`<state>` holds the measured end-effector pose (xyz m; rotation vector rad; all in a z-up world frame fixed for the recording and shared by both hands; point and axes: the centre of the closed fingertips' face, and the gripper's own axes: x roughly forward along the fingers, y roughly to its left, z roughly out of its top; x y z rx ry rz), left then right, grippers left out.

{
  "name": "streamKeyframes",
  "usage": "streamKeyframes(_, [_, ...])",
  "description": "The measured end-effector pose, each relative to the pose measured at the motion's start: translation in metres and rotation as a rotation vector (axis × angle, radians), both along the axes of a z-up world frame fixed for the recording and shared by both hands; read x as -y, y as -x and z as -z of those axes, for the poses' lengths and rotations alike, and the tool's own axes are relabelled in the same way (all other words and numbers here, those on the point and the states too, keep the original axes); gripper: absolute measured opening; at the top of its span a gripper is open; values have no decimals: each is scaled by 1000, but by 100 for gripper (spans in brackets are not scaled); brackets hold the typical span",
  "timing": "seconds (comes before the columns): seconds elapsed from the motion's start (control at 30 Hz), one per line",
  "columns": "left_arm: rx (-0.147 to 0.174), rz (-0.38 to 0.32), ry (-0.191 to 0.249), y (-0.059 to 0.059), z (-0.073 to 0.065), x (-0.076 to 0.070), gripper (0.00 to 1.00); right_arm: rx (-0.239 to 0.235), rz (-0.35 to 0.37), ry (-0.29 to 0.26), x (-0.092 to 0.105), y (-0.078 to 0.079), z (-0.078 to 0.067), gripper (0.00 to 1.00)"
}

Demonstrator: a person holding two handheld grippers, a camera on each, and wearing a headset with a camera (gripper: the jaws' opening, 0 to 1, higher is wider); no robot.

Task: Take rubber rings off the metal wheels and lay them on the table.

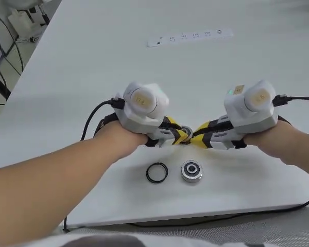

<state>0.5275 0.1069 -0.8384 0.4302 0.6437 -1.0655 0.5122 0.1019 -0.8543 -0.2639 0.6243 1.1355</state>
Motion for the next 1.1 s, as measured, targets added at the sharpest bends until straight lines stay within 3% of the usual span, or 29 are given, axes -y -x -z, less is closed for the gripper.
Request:
streamKeyframes(0.3, [3, -5, -1, -1, 0, 0, 7, -48, 60, -14, 2, -2, 0, 1])
streamKeyframes(0.4, [5, -6, -3, -2, 0, 0, 7, -38, 63, 2, 2, -2, -1, 1])
streamKeyframes(0.57, [9, -13, -3, -2, 0, 0, 7, 40, 49, 76, 3, -3, -1, 0])
streamKeyframes(0.7, [9, -17, -3, -1, 0, 0, 7, 152, -26, 153, 4, -6, -1, 1])
streamKeyframes(0.73, [9, -18, -3, -1, 0, 0, 7, 160, -32, 160, 4, -6, -1, 2])
streamKeyframes(0.9, [6, -22, -3, -1, -1, 0, 7, 160, -21, 148, 5, -10, -1, 4])
streamKeyframes(1.1, [3, -24, -4, -1, 0, -1, 7, 74, 22, 97, 5, -10, 1, 2])
